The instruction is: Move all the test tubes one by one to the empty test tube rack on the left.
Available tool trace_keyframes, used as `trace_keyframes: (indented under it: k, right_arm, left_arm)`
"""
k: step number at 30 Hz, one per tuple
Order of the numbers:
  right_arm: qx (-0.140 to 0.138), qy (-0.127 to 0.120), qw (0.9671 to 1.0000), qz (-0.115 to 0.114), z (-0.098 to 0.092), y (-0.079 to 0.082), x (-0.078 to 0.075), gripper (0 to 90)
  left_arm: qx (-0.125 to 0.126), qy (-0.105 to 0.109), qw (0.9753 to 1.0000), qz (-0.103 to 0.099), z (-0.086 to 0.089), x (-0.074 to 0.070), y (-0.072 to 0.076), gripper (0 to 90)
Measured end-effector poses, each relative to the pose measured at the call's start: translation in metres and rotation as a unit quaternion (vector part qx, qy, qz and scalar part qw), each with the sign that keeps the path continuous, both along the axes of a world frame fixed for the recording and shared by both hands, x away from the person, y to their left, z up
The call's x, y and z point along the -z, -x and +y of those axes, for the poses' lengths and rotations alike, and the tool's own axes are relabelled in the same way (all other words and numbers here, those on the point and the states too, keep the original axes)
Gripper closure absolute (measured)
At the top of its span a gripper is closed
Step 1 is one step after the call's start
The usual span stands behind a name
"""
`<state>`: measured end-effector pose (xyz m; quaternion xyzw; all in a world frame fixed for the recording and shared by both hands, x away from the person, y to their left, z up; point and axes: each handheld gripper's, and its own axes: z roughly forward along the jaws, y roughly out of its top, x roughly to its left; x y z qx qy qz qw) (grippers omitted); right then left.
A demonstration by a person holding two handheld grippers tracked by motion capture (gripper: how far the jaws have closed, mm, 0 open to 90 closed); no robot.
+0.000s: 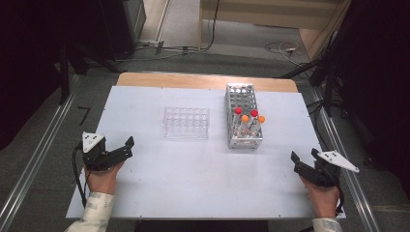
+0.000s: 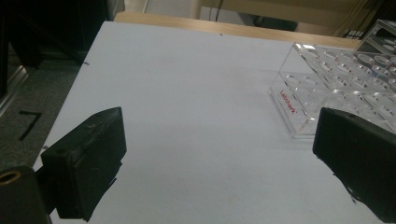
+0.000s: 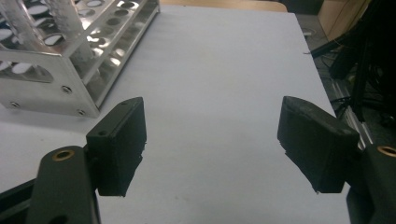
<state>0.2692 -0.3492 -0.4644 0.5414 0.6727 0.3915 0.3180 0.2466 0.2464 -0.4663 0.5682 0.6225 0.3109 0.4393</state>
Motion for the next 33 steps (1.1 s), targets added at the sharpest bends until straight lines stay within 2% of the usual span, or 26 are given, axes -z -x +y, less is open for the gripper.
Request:
trace_keyframes:
  k: [3, 10, 17, 33]
  right_arm:
    - [-0.004, -0.008, 1.0000, 0.002, 0.004, 0.001, -0.001, 22.3]
    - [-0.015, -0.007, 0.9998, -0.008, 0.011, 0.004, -0.004, 22.3]
    - [-0.024, -0.021, 0.9995, 0.003, 0.013, -0.001, -0.004, 23.1]
    - [-0.059, -0.021, 0.9980, -0.006, 0.037, -0.009, -0.009, 24.7]
  left_arm:
    - [0.008, 0.005, 1.0000, 0.002, 0.000, -0.001, -0.001, 3.0]
    - [0.015, 0.003, 0.9998, 0.009, -0.003, 0.000, -0.002, 3.0]
    - [0.017, -0.001, 0.9997, 0.015, -0.005, 0.002, -0.004, 3.0]
    - [0.015, -0.001, 0.9998, 0.011, -0.005, 0.001, -0.003, 3.0]
